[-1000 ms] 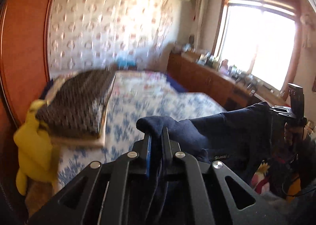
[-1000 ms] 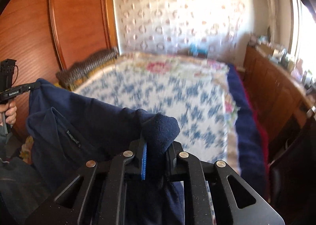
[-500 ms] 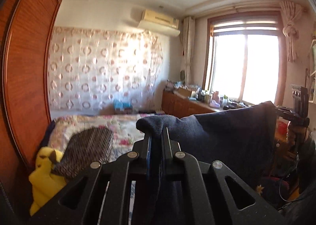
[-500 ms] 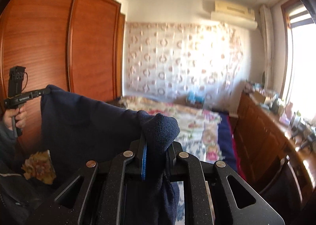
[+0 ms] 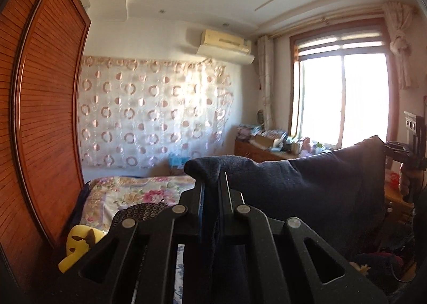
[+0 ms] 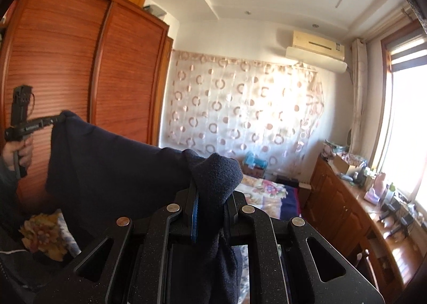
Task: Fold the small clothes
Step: 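Lower the shirt onto the bed with both grippers and open them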
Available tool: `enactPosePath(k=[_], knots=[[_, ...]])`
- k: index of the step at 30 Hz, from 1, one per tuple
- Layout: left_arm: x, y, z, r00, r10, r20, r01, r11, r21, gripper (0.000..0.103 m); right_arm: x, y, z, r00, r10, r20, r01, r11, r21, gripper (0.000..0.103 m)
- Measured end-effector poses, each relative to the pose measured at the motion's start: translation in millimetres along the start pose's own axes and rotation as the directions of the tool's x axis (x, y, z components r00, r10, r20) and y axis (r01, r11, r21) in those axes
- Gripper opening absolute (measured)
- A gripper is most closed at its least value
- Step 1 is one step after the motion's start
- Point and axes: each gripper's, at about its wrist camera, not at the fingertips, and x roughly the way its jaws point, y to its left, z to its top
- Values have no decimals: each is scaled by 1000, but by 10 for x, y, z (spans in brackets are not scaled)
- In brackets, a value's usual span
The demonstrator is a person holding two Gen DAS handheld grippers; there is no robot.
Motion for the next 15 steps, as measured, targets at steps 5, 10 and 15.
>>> enactPosePath(k=[5, 10, 15], knots=[[864, 140, -213, 991, 88, -102, -86, 996, 26, 11, 946, -217, -164, 990, -50, -133, 51, 999, 4, 11], [2049, 382, -734, 939, 183, -291, -148, 979, 137, 14, 2322, -684, -623, 929, -181, -322, 167, 983, -69, 26], [2340, 420, -1234, 892, 117, -437, -90, 993, 82, 24, 2963, -1002, -1316, 863, -205, -461, 238, 971, 13, 50]])
